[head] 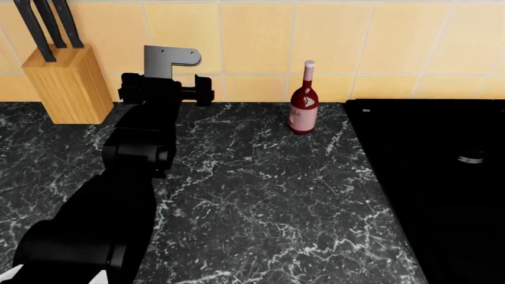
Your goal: Pick the canned food and jello cup from the counter and place them in the cabinets closest to them.
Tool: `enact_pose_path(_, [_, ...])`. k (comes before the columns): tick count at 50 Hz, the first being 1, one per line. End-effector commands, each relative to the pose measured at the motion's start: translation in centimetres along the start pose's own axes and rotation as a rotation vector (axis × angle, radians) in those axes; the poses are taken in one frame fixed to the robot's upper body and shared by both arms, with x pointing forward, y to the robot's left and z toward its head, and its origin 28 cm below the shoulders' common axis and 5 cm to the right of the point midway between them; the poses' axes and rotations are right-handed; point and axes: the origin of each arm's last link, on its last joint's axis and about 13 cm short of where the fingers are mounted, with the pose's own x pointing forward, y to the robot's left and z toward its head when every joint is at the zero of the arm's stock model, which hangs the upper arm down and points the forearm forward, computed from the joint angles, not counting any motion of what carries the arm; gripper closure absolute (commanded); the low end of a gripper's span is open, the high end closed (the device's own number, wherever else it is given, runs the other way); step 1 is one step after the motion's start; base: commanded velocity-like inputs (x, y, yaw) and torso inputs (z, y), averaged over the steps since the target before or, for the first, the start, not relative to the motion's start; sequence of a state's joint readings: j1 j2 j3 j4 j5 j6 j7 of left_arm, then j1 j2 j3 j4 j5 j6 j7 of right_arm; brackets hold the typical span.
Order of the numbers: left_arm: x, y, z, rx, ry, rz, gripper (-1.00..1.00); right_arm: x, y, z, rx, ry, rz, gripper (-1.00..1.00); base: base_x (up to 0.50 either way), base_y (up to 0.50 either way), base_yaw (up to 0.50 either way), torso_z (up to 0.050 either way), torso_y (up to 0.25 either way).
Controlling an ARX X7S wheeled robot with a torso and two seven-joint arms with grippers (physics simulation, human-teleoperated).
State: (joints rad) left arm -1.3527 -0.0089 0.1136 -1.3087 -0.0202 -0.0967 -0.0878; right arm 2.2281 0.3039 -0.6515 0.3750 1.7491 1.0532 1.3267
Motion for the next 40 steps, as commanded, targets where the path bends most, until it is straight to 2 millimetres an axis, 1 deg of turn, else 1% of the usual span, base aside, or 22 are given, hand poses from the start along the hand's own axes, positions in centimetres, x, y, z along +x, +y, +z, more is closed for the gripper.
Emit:
enact_pose_path(1, [0.0,0.0,0.0,-0.001,-0.001,-0.001,-1.0,3.8,0.8,-5.2,-0.085,0.338,0.016,-1.0,0.0,0.0,0.0,0.0,0.0])
enact_pose_path(8, [0.0,0.0,0.0,-0.001,-0.001,-0.001,-1.0,2.6,1.6,-4.5,-0.12,0.28,0.057,-1.0,0.01,0.0,0.0,0.0,0.0])
enact_pose_path(17, [0.0,0.0,0.0,-0.002,-0.001,-0.003,-1.0,2.1,2.0,-3.9,-0.113,0.215,0.119,-1.0,0.01,0.0,0.0,0.0,0.0])
enact_pose_path(24, [0.0,0.0,0.0,-0.002,-0.002,-0.003,-1.0,1.0,2.4,-3.1,-0.132,0.167,0.138,-1.0,0.01,0.0,0.0,0.0,0.0])
enact_pose_path(34, [0.0,0.0,0.0,-0.006,-0.002,-0.007,-1.0,0.3,2.6,-3.3,-0.188,0.179,0.081,-1.0,0.0,0.0,0.0,0.0,0.0])
enact_pose_path(40, [0.0,0.0,0.0,-0.005,-0.002,-0.006,-1.0,-0.5,2.9,-3.3,-0.19,0.162,0.115,-1.0,0.0,0.0,0.0,0.0,0.0])
